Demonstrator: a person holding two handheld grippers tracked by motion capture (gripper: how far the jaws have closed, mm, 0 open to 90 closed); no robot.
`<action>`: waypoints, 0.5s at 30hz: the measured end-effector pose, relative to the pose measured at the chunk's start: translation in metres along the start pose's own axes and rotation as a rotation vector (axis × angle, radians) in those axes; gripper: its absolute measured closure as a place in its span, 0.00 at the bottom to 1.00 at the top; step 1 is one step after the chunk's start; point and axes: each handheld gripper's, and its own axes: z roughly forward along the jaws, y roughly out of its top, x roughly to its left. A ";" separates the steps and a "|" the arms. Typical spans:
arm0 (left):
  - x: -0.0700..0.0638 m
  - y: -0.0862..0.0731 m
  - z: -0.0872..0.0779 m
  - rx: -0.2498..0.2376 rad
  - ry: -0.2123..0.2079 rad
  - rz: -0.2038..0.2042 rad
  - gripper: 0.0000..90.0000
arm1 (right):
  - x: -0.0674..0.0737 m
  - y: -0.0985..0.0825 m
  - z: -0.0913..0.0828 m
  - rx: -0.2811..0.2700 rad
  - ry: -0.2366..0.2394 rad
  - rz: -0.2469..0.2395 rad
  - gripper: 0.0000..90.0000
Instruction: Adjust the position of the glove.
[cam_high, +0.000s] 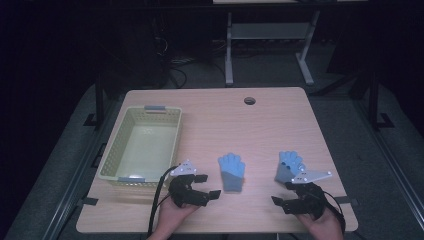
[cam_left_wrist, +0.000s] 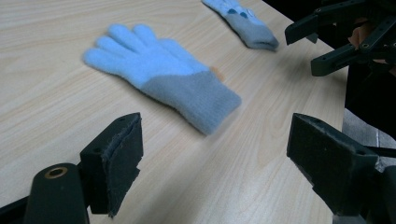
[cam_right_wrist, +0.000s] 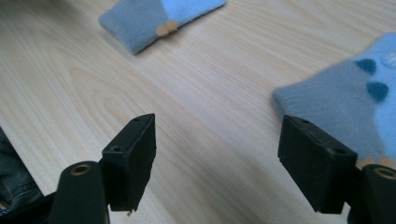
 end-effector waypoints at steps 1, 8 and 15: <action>0.000 0.000 0.000 -0.001 -0.001 0.000 0.20 | 0.000 0.000 0.000 0.001 0.000 -0.001 0.31; 0.000 -0.001 -0.001 0.001 -0.005 -0.001 0.20 | 0.003 0.002 -0.001 -0.005 0.005 -0.004 0.29; 0.002 -0.003 -0.007 -0.012 0.000 -0.008 0.20 | 0.003 0.013 0.001 -0.001 0.019 -0.015 0.27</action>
